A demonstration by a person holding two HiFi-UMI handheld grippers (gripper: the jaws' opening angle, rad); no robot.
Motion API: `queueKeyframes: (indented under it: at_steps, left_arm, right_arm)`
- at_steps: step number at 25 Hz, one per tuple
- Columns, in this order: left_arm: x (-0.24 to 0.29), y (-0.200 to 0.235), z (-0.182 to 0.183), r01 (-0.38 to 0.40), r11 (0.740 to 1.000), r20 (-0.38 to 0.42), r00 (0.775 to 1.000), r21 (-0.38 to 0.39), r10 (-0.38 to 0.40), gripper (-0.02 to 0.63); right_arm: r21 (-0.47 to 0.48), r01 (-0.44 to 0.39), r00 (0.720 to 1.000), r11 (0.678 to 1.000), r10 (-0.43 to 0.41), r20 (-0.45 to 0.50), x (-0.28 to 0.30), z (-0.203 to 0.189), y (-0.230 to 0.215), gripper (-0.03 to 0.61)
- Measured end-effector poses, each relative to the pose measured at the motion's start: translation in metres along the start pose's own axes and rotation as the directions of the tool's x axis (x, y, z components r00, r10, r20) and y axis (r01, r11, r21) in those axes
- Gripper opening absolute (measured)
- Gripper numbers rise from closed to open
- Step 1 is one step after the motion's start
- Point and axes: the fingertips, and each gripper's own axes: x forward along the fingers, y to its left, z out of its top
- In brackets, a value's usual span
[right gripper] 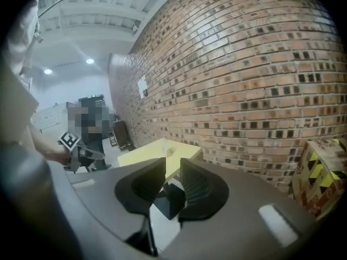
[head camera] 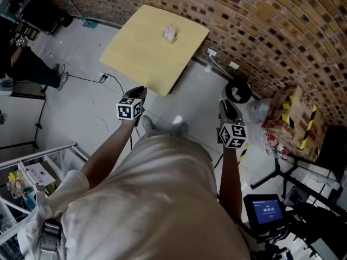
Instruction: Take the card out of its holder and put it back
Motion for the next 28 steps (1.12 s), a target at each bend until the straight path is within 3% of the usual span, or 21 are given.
queueKeyframes:
  at_steps: [3,6,10,19,28]
  left_arm:
    - [0.004,-0.002,0.003,-0.004,1.0,0.012,1.0,-0.03,0.004,0.063]
    - [0.009,-0.01,-0.002,0.007,0.999,0.003,1.0,-0.053,-0.007,0.063]
    - [0.017,-0.025,-0.012,0.039,0.998,-0.029,0.999,-0.043,-0.041,0.063]
    - [0.035,-0.052,0.009,0.104,0.995,-0.03,0.994,0.011,-0.104,0.063]
    - [0.042,-0.074,0.004,0.147,0.988,-0.06,0.988,0.046,-0.145,0.063]
  right_arm:
    - [-0.023,-0.016,1.0,1.0,0.015,-0.018,0.0,-0.006,0.002,0.076]
    - [-0.059,-0.01,0.999,0.998,0.007,-0.042,-0.001,-0.013,0.002,0.006]
    - [-0.046,0.02,0.999,0.999,-0.022,-0.049,-0.009,-0.021,-0.002,0.006]
    - [-0.035,0.05,0.997,0.998,-0.052,-0.062,-0.014,-0.029,-0.013,0.005]
    - [-0.039,0.083,0.995,0.996,-0.085,-0.055,-0.029,-0.034,-0.019,0.005]
